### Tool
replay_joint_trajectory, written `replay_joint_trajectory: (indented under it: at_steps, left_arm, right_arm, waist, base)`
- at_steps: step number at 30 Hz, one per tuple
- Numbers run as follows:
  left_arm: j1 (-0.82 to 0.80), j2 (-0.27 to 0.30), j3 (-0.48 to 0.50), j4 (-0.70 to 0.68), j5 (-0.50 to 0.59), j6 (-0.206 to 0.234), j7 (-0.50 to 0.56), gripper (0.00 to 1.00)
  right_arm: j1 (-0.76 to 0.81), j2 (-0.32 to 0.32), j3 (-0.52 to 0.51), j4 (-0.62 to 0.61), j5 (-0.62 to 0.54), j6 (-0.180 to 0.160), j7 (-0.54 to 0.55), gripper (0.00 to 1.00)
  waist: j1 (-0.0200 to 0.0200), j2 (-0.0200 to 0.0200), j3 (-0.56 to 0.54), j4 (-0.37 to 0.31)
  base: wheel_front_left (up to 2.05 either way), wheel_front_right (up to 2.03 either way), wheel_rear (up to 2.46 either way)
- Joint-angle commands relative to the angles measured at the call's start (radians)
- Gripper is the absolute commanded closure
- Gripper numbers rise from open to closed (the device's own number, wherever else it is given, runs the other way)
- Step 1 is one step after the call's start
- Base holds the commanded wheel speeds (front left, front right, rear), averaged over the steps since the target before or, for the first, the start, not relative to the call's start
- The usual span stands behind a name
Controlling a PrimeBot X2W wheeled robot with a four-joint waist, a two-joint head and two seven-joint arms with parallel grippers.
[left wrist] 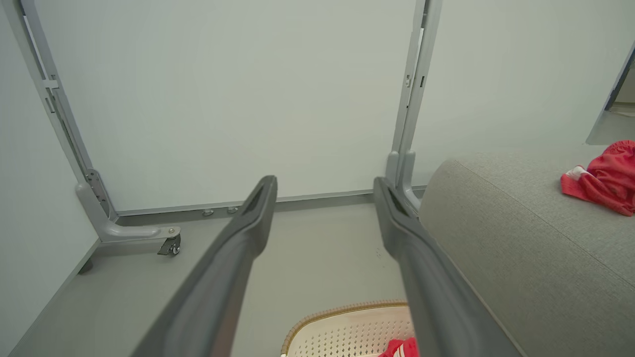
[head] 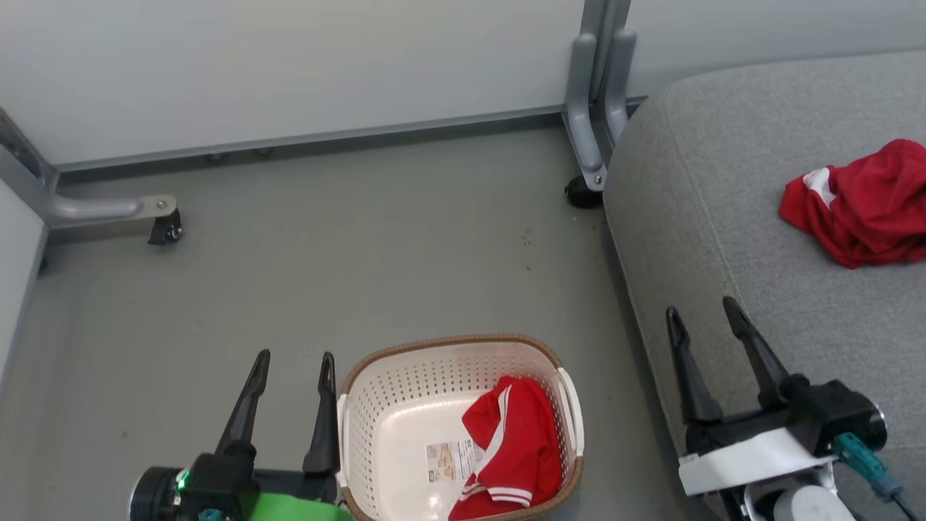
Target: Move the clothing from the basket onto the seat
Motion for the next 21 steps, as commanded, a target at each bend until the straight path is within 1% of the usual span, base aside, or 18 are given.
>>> replay_joint_trajectory:
  at_steps: [1, 5, 6, 10, 11, 14, 19, 21]
  left_arm:
    - [-0.046, 0.001, 0.005, 0.005, 0.011, -0.009, 0.001, 0.00]
    - [-0.146, 0.002, 0.010, 0.028, 0.066, -0.043, 0.001, 0.00]
    - [-0.161, 0.002, 0.013, 0.034, 0.072, -0.047, 0.001, 0.00]
    - [-0.261, 0.024, 0.010, 0.081, 0.106, -0.074, 0.001, 0.00]
    - [-0.316, 0.036, -0.008, 0.114, 0.118, -0.089, 0.001, 0.00]
    - [-0.417, 0.082, -0.066, 0.168, 0.147, -0.105, 0.000, 0.00]
    - [-0.578, 0.124, -0.157, 0.277, 0.157, -0.113, 0.000, 0.00]
    - [-0.644, 0.137, -0.232, 0.333, 0.157, -0.114, 0.001, 0.00]
  right_arm:
    - [-0.041, 0.001, -0.005, -0.013, -0.008, -0.001, -0.003, 0.00]
    - [-0.138, 0.004, -0.024, -0.038, -0.013, -0.001, -0.003, 0.00]
    - [-0.155, 0.004, -0.028, -0.042, -0.012, -0.001, -0.003, 0.00]
    - [-0.241, 0.008, -0.062, -0.069, -0.017, -0.001, -0.003, 0.00]
    - [-0.275, 0.012, -0.091, -0.085, -0.011, -0.001, -0.003, 0.00]
    - [-0.322, 0.018, -0.135, -0.111, -0.010, -0.001, -0.003, 0.00]
    - [-0.376, 0.023, -0.201, -0.143, 0.011, -0.001, -0.003, 0.00]
    - [-0.390, 0.023, -0.236, -0.159, 0.018, -0.001, -0.003, 0.00]
  waist:
    - [0.0000, 0.0000, 0.145, -0.027]
    - [0.0000, 0.0000, 0.298, -0.055]
    - [0.0000, 0.0000, 0.322, -0.062]
    - [0.0000, 0.0000, 0.446, -0.100]
    - [0.0000, 0.0000, 0.500, -0.114]
    - [0.0000, 0.0000, 0.585, -0.137]
    - [0.0000, 0.0000, 0.712, -0.163]
    - [0.0000, 0.0000, 0.758, -0.165]
  base:
    - [0.00, 0.00, 0.00]
    - [0.00, 0.00, 0.00]
    - [0.00, 0.00, 0.00]
    - [0.00, 0.00, 0.00]
    - [0.00, 0.00, 0.00]
    - [0.00, 0.00, 0.00]
    - [0.00, 0.00, 0.00]
    - [0.00, 0.00, 0.00]
